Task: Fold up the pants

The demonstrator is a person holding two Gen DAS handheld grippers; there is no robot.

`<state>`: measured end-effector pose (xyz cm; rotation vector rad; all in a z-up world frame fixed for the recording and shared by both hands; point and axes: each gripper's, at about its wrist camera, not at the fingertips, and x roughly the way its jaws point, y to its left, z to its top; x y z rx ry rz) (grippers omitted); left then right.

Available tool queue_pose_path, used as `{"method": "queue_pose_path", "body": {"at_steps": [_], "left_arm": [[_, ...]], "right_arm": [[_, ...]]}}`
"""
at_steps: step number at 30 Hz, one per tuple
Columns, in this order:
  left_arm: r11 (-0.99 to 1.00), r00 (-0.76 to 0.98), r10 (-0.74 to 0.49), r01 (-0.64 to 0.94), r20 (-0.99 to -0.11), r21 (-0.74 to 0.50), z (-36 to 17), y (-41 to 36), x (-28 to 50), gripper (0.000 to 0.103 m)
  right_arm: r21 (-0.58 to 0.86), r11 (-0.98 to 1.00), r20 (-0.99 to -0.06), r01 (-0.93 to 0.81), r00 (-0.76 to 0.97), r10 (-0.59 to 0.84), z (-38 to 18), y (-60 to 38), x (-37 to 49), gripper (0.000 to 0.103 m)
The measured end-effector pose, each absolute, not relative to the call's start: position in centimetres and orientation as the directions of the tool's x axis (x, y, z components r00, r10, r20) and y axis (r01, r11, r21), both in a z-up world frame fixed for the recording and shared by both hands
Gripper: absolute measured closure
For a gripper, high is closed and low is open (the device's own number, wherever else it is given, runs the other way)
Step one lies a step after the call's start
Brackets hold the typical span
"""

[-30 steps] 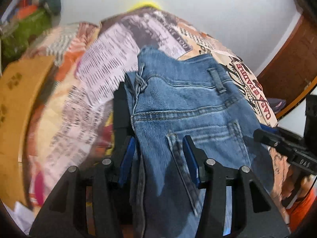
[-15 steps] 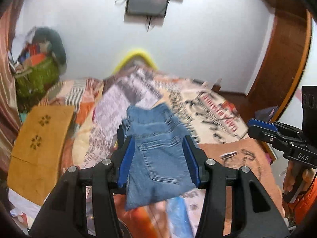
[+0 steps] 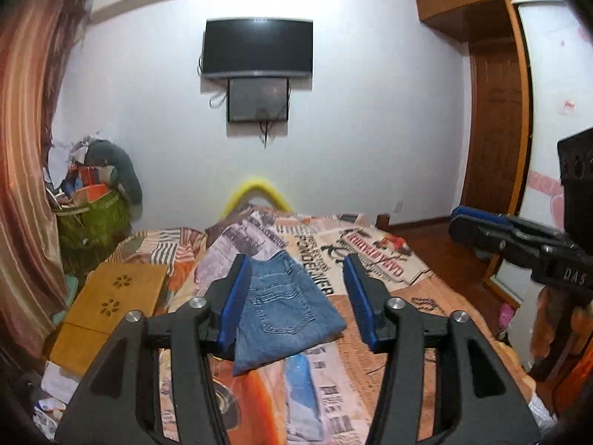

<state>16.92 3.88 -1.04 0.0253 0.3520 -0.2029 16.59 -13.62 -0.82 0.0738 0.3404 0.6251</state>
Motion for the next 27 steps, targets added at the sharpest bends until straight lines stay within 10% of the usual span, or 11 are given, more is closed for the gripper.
{"method": "queue_pose_path", "body": {"at_steps": [7, 12, 18, 27], "left_arm": [[0.983, 0.953, -0.181, 0.181, -0.242, -0.022, -0.3, 3.3, 11.5, 0.017], [0.988, 0.964, -0.149, 0.151, -0.22, -0.007, -0.3, 3.2, 10.3, 0.001], [0.988, 0.961, -0.154, 0.149, -0.231, -0.039, -0.7, 3.4, 9.8, 0.001], [0.99, 0.966, -0.141, 0.138, -0.215, -0.029, -1.0, 3.4, 9.1, 0.001]], "right_arm": [[0.142, 0.826, -0.243, -0.546, 0.789, 0.564, -0.8, -13.7, 12.6, 0.023], [0.167, 0.826, -0.216, -0.539, 0.797, 0.564, -0.7, -14.2, 11.6, 0.019], [0.16, 0.852, -0.201, -0.499, 0.828, 0.523, -1.0, -14.6, 10.3, 0.0], [0.154, 0.87, -0.207, -0.469, 0.845, 0.493, -1.5, -14.6, 10.1, 0.0]]}}
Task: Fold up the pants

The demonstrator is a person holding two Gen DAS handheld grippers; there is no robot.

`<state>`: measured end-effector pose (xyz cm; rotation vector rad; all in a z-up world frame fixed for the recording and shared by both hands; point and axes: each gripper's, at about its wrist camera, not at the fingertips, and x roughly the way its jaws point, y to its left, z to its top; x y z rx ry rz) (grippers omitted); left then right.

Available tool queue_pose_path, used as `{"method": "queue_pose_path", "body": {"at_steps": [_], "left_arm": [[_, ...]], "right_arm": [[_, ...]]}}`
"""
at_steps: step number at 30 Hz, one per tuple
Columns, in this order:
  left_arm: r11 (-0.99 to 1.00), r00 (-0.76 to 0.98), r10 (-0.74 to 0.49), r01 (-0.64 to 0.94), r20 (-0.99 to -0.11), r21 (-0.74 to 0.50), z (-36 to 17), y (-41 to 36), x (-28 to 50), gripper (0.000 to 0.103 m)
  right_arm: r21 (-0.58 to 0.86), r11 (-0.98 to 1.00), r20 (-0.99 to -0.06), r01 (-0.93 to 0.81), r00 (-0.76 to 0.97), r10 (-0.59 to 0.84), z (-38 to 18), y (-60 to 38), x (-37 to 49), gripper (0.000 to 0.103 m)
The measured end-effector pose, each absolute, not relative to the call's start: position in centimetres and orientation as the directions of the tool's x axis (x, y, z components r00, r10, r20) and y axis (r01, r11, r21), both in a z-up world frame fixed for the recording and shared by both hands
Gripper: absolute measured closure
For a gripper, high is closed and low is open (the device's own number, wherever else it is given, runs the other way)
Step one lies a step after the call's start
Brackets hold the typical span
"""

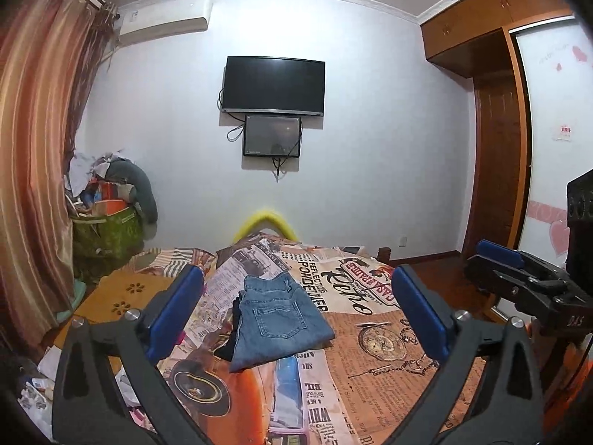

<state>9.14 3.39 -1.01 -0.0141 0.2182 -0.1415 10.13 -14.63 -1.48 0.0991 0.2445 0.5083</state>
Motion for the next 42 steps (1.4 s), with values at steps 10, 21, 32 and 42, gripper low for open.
{"method": "queue_pose_path", "body": {"at_steps": [10, 21, 32, 42], "left_arm": [[0.99, 0.967, -0.143, 0.141, -0.213, -0.023, -1.24, 3.09, 9.07, 0.0], [0.989, 0.966, -0.145, 0.144, -0.213, -0.021, -1.32, 3.14, 9.01, 0.0], [0.989, 0.966, -0.148, 0.148, -0.212, -0.018, -1.16, 3.13, 9.05, 0.0], [0.988, 0.965, -0.153, 0.155, -0.211, -0.009, -1.25, 2.91, 8.91, 0.0]], "right_arm": [[0.154, 0.875, -0.218, -0.459, 0.848, 0.483, -1.64, -14.69, 9.94, 0.0], [0.151, 0.879, -0.222, -0.453, 0.851, 0.476, -1.54, -14.61, 9.83, 0.0], [0.151, 0.879, -0.222, -0.453, 0.85, 0.477, -1.24, -14.36, 9.74, 0.0], [0.146, 0.887, -0.228, -0.439, 0.857, 0.462, -1.26, -14.27, 9.53, 0.0]]}}
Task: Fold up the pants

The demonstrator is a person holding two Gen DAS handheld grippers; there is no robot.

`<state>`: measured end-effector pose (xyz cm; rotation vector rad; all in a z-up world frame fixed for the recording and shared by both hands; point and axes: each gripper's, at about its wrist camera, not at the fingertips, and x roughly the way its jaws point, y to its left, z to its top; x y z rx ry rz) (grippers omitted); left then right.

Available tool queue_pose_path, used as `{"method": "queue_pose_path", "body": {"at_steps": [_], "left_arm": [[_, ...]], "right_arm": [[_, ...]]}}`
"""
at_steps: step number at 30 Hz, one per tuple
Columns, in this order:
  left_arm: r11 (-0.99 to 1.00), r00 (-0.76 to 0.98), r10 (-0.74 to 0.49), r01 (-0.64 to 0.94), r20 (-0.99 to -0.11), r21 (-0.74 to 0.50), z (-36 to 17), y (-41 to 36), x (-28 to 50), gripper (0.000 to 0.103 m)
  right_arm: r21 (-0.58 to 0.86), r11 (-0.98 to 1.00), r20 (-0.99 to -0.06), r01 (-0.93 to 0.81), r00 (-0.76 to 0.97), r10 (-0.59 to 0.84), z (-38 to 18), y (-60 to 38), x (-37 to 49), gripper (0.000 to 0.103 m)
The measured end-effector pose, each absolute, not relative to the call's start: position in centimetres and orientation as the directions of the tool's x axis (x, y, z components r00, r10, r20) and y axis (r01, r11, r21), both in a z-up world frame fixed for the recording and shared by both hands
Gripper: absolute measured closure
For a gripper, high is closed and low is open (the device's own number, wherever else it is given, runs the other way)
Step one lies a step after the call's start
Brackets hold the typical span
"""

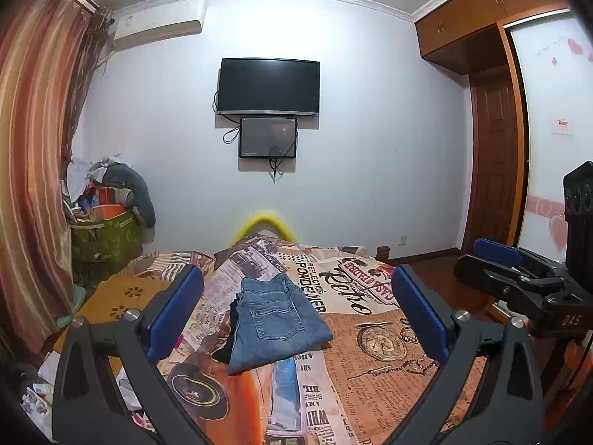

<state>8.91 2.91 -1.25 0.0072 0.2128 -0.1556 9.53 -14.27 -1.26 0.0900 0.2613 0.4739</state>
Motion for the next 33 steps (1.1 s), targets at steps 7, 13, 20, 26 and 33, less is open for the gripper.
{"method": "queue_pose_path", "body": {"at_steps": [7, 13, 20, 26, 33], "left_arm": [[0.987, 0.964, -0.159, 0.161, -0.212, -0.007, -1.31, 2.83, 8.76, 0.0], [0.985, 0.958, -0.171, 0.174, -0.229, -0.008, -1.26, 2.82, 8.96, 0.0], [0.983, 0.956, -0.18, 0.182, -0.233, -0.013, -1.14, 2.83, 8.99, 0.0], [0.982, 0.955, -0.188, 0.189, -0.23, -0.015, -1.02, 2.94, 8.94, 0.0], [0.979, 0.951, -0.2, 0.2, -0.236, -0.026, -1.05, 2.83, 9.06, 0.0]], "right_arm": [[0.137, 0.898, -0.232, -0.417, 0.868, 0.438, -1.22, -14.16, 9.25, 0.0], [0.117, 0.907, -0.233, -0.405, 0.877, 0.421, -0.96, -13.8, 9.08, 0.0], [0.109, 0.913, -0.23, -0.394, 0.883, 0.409, -0.72, -13.71, 8.8, 0.0], [0.107, 0.915, -0.233, -0.388, 0.885, 0.402, -0.75, -13.8, 8.87, 0.0], [0.108, 0.916, -0.238, -0.386, 0.884, 0.401, -0.88, -13.87, 8.9, 0.0]]}}
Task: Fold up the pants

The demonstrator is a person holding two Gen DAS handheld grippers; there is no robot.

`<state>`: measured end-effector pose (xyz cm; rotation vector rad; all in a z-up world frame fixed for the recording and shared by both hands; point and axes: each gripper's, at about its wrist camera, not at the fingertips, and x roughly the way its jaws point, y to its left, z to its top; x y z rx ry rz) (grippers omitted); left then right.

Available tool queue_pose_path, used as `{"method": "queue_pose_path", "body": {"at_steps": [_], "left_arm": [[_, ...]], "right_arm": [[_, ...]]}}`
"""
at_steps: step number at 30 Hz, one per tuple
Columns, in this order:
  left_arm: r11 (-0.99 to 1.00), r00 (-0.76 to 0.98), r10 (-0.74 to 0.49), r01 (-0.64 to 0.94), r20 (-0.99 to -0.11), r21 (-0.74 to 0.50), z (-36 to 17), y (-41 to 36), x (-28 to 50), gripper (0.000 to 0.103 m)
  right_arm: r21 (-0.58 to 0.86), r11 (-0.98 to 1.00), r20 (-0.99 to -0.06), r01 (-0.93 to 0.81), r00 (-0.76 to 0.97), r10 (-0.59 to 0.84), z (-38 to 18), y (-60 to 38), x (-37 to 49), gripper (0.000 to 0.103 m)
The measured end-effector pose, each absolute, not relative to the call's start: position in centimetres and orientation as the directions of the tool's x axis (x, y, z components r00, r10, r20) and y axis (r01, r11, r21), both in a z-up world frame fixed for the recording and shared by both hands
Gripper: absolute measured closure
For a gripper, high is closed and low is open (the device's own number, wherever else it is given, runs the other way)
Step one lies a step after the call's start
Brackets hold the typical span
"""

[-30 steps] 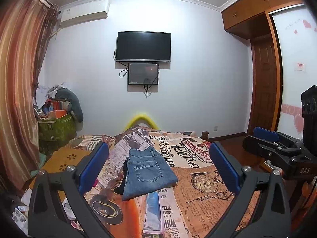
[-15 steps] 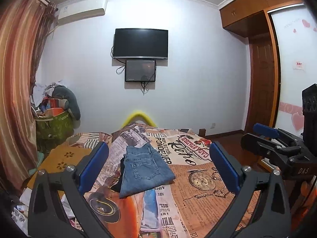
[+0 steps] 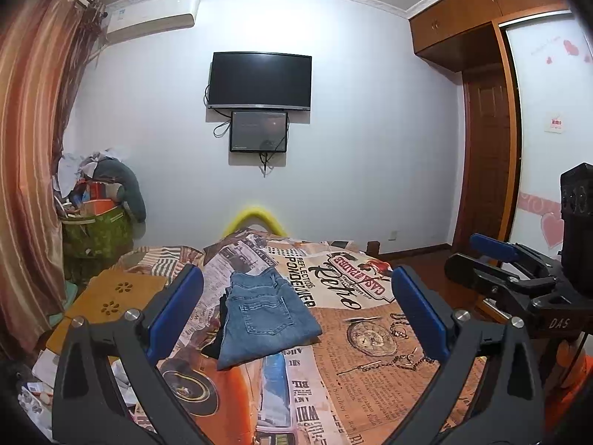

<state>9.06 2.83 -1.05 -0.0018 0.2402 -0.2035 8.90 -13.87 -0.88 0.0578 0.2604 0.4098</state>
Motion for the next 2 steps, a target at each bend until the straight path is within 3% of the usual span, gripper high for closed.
{"method": "queue_pose_path", "body": {"at_steps": [2], "left_arm": [[0.979, 0.95, -0.202, 0.201, -0.238, -0.027, -1.08, 2.93, 9.11, 0.0]], "right_arm": [[0.109, 0.916, -0.24, -0.385, 0.884, 0.4, -0.87, -13.95, 8.94, 0.0]]}}
